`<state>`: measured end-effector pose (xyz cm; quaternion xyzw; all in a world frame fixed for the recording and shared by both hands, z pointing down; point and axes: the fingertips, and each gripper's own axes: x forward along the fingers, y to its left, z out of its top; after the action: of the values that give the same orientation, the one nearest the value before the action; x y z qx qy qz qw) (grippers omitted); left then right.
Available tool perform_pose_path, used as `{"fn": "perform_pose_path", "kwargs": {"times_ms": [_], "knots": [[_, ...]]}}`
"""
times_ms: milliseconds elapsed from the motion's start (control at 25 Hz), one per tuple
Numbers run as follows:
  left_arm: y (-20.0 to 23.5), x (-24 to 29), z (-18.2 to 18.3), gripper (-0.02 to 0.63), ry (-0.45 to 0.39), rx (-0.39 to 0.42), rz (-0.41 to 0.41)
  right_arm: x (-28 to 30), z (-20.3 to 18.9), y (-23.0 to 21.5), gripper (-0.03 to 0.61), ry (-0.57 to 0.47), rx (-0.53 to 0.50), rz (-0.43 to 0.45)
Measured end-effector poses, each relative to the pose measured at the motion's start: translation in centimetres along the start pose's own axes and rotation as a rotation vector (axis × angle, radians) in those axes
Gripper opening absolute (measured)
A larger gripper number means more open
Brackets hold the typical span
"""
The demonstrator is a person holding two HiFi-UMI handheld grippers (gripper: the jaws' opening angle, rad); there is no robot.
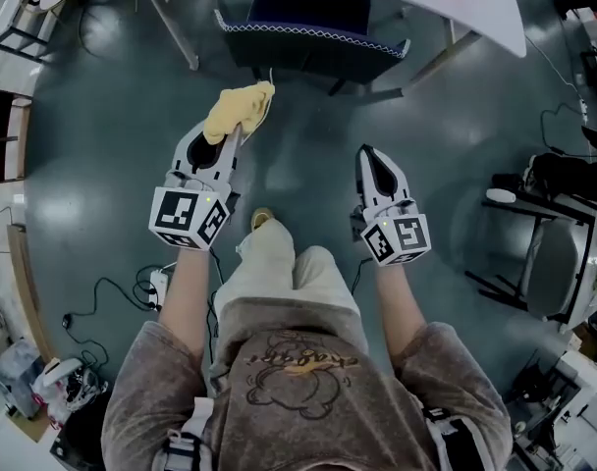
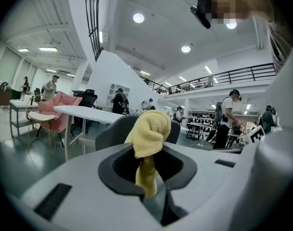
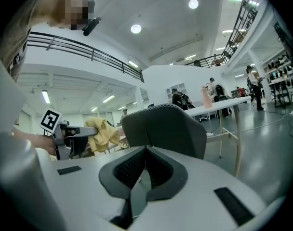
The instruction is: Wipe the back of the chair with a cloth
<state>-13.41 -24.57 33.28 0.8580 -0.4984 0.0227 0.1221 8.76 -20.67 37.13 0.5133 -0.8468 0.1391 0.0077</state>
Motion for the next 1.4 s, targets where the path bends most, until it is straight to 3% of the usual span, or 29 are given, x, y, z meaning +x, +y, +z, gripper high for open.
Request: {"fn": "perform_pose_path", "kwargs": {"times_ms": [520,840,1120,1400], "knots": [[2.3,3.0,-14.5,0.078,-0.099,0.035,-0.03,4.6,-17.3,-4.4,0.026,-0.077,-0.033,0.058],[1.6,4.3,-20.4,0.078,-0.159,0.069,-0.044,5.3,-23.5,-6.3,0.026,-0.131,-0.071,0.078],[1.1,4.2,-20.5,0.078,-0.183,0.07,-0.05,4.6,-25.3,-6.2,0.026,-0.132,-0.072,0.104],[2.5,4.1,-15.7,0.078,-0.237,0.117,-0.024,4.2,-25.2,-5.4,0.026,-0.14,-0.067,0.118]]}}
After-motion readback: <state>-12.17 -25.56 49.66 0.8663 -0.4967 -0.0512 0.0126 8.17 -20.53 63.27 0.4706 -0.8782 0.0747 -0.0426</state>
